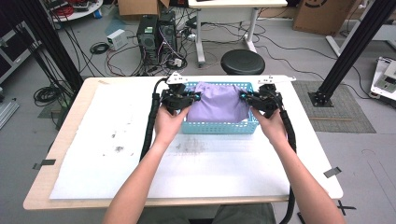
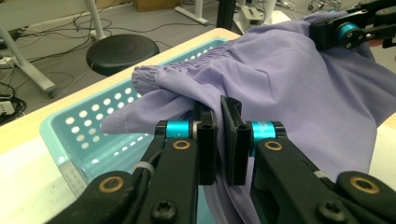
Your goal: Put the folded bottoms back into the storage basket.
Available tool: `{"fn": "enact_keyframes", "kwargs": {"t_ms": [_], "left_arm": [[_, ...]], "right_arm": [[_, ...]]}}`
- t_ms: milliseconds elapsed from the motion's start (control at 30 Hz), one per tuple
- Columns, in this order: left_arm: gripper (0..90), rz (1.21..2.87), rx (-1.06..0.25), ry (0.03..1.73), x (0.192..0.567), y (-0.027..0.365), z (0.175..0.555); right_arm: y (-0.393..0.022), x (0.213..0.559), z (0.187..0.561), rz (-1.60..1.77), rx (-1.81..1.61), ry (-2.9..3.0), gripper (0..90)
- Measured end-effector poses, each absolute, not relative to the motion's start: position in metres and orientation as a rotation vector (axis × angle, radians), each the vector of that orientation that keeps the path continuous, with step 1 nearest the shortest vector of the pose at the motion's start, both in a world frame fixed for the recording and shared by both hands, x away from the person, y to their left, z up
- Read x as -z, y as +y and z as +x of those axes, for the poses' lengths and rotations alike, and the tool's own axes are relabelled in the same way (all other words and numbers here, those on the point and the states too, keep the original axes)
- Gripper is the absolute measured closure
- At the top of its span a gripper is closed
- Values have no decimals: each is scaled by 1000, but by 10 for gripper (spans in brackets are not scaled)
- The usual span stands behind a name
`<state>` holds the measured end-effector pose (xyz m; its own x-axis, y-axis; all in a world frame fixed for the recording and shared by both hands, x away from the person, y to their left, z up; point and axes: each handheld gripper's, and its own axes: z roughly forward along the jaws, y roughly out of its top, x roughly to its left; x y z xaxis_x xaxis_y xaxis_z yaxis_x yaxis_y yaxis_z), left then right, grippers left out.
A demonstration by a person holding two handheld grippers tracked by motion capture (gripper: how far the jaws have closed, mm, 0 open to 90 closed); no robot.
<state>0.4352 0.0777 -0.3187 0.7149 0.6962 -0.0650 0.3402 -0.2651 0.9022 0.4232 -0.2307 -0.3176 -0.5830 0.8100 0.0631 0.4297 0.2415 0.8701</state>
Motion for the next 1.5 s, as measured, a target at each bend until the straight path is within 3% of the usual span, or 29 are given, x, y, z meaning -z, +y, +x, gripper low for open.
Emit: {"fn": "enact_keyframes", "kwargs": {"t_ms": [567, 633, 667, 700, 733, 867, 1067, 1500], "left_arm": [[851, 1902, -473, 856, 344, 65, 475], [842, 1912, -490, 865, 347, 64, 477], [782, 1915, -515, 896, 349, 64, 479], [665, 1906, -520, 919, 351, 65, 480], [593, 1894, -519, 932, 352, 67, 481], [465, 1860, -538, 966, 352, 81, 478], [421, 1863, -611, 930, 348, 101, 458], [392, 1794, -587, 845, 349, 143, 389]], "right_arm": [[-225, 340, 470, 1181, -1182, 2095, 850], [-224, 343, 473, 1187, -1152, 2092, 796], [-223, 344, 474, 1191, -1133, 2080, 696], [-223, 346, 475, 1219, -1101, 2063, 627], [-225, 347, 476, 1227, -1094, 2062, 609], [-233, 345, 474, 1237, -1093, 2052, 524], [-248, 339, 456, 1216, -1161, 2016, 490], [-280, 349, 389, 1170, -1309, 1946, 462]]}}
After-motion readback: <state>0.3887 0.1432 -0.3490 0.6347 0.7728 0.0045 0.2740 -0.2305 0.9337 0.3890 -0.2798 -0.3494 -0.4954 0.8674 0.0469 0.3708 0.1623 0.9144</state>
